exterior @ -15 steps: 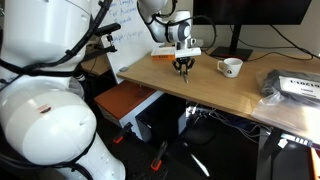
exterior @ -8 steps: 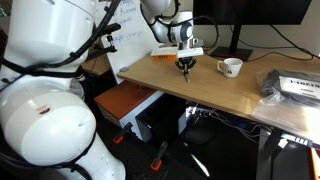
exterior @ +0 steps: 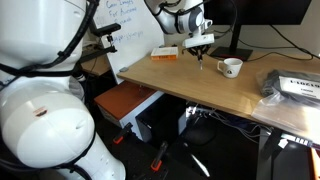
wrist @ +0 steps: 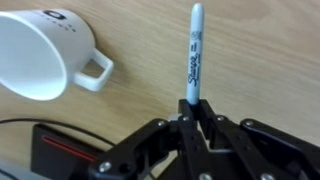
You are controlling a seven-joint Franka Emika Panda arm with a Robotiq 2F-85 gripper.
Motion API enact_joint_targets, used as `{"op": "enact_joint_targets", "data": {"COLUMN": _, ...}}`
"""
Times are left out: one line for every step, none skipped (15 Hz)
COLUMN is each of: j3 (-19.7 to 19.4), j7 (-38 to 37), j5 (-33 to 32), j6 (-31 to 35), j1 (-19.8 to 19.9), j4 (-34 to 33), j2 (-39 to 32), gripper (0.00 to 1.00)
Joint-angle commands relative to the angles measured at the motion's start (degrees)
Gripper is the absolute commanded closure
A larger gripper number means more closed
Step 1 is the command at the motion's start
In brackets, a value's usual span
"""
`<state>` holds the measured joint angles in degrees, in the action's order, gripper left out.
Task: Put the pen inside the white mug
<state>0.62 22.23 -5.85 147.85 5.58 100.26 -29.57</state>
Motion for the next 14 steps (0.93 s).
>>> {"op": "enact_joint_targets", "data": {"j3": -5.34, "j7": -12.03, "j5": -4.52, "j6": 6.85, "j1": -3.17, "j4": 4.51, "j2": 3.37, "gripper": 0.96}}
{"op": "enact_joint_targets", "data": {"j3": -7.16, "j7": -15.72, "j5": -6.25, "j6": 8.62, "j1": -4.15, "j4": 5.14, "j2": 3.80, "gripper": 0.96}}
{"op": "enact_joint_targets", "data": {"j3": -8.95, "j7": -19.60, "j5": -7.66, "j6": 10.11, "j1": -5.09, "j4": 5.46, "j2": 3.92, "gripper": 0.96}}
{"op": "enact_joint_targets", "data": {"j3": -11.39, "j7": -23.88, "j5": -9.77, "j6": 11.39, "j1": -6.53, "j4": 5.69, "j2": 3.91, "gripper": 0.96}}
{"op": "enact_joint_targets", "data": {"j3": -13.69, "j7": -28.29, "j5": -11.45, "j6": 12.28, "j1": -8.05, "j4": 5.76, "j2": 3.79, "gripper": 0.96}}
{"op": "enact_joint_targets", "data": {"j3": -16.16, "j7": -32.84, "j5": -13.21, "j6": 12.86, "j1": -9.77, "j4": 5.70, "j2": 3.62, "gripper": 0.96}}
{"op": "enact_joint_targets", "data": {"j3": -19.00, "j7": -37.55, "j5": -15.37, "j6": 13.42, "j1": -11.80, "j4": 5.59, "j2": 3.38, "gripper": 0.96}}
{"op": "enact_joint_targets", "data": {"j3": -21.74, "j7": -42.32, "j5": -17.45, "j6": 13.45, "j1": -13.82, "j4": 5.35, "j2": 3.23, "gripper": 0.96}}
{"op": "enact_joint_targets", "data": {"j3": -24.62, "j7": -47.46, "j5": -19.90, "j6": 13.25, "j1": -16.12, "j4": 5.10, "j2": 3.11, "gripper": 0.96}}
{"op": "enact_joint_targets", "data": {"j3": -27.85, "j7": -52.76, "j5": -22.26, "j6": 13.11, "j1": -18.89, "j4": 5.00, "j2": 2.99, "gripper": 0.96}}
{"op": "enact_joint_targets", "data": {"j3": -30.79, "j7": -58.01, "j5": -24.70, "j6": 12.53, "j1": -21.43, "j4": 4.53, "j2": 2.65, "gripper": 0.96}}
{"op": "enact_joint_targets", "data": {"j3": -33.91, "j7": -63.24, "j5": -27.27, "j6": 11.89, "j1": -24.05, "j4": 3.95, "j2": 2.12, "gripper": 0.96}}
{"op": "enact_joint_targets", "data": {"j3": -36.89, "j7": -68.29, "j5": -29.73, "j6": 10.86, "j1": -26.59, "j4": 3.15, "j2": 1.28, "gripper": 0.96}}
{"op": "enact_joint_targets", "data": {"j3": -39.13, "j7": -72.66, "j5": -31.17, "j6": 9.76, "j1": -28.53, "j4": 2.33, "j2": 0.35, "gripper": 0.96}}
